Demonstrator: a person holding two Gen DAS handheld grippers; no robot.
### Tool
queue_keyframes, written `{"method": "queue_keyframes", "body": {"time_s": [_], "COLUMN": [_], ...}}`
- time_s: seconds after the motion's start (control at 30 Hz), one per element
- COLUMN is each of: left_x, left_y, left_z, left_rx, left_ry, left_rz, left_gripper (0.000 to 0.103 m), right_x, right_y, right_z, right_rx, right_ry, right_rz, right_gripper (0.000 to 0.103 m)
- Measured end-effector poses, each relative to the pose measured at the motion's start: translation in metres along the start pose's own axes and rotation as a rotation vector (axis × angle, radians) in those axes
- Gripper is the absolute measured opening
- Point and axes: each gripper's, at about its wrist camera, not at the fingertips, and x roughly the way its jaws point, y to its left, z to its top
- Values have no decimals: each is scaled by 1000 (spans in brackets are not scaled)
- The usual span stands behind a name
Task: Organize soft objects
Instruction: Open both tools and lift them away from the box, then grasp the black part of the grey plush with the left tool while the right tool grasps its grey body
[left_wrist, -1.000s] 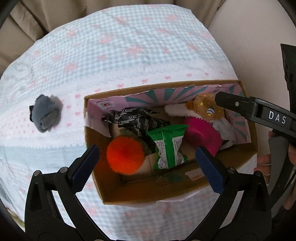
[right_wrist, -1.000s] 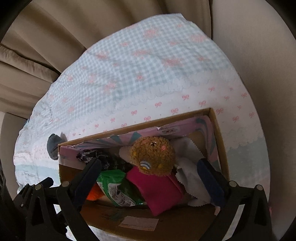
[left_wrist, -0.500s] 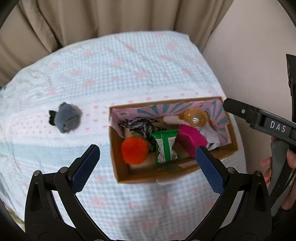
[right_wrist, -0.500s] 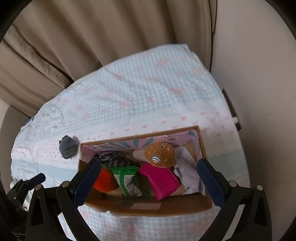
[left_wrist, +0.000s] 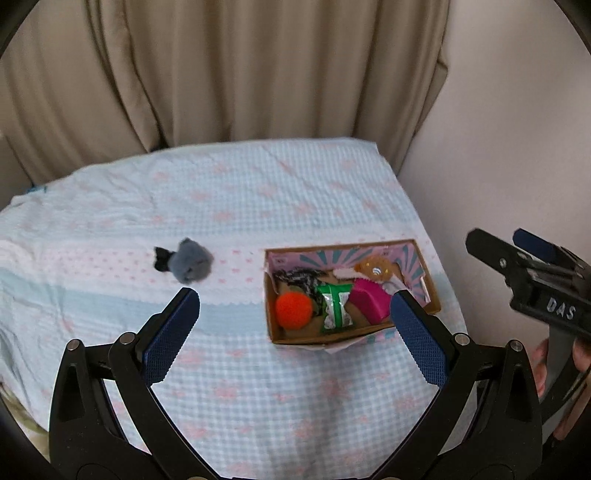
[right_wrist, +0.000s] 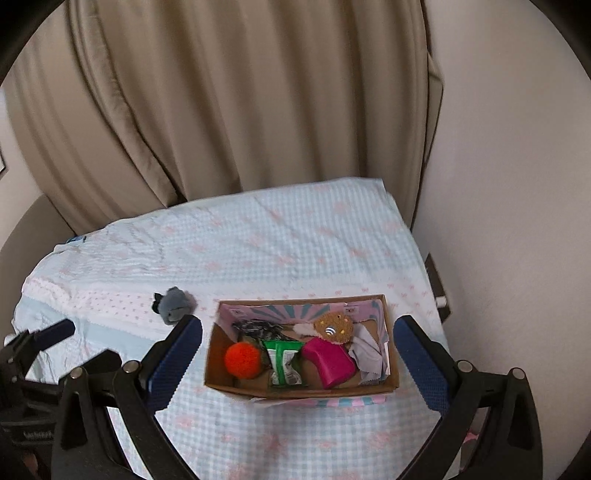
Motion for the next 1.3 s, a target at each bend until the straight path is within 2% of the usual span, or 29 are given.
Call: {"method": "queue_keyframes", "body": {"time_s": [0.33, 0.43, 0.63, 0.77, 0.93, 1.1, 1.3], "left_x": [-95, -110, -130, -135, -134, -122, -88], "left_y": [30, 43, 79, 108, 154, 206, 274], "left_z": [-32, -43, -58, -61, -60, -50, -27], "left_rx": [-48, -67, -111, -143, -182, -178, -134], "left_ry": [-149, -161, -177, -193, -209, -195, -151], "left_rz": [65, 88, 137, 156, 159, 123, 67], "left_gripper": [103, 103, 103, 103, 103, 103, 103], "right_x": [-76, -85, -92, -86, -77, -60, -21], "right_y": [30, 33, 50, 72, 110, 151, 205], "right_z": [-34, -42, -47, -45, -40, -33, -24], "right_rx": [-56, -56, -73, -75, -92, -64, 44], "right_ry": [-97, -120, -148, -153, -166, -161, -117], "right_rz": [-9, -11, 66, 118, 135, 135, 149], "right_gripper": [103, 103, 103, 103, 103, 103, 103]}}
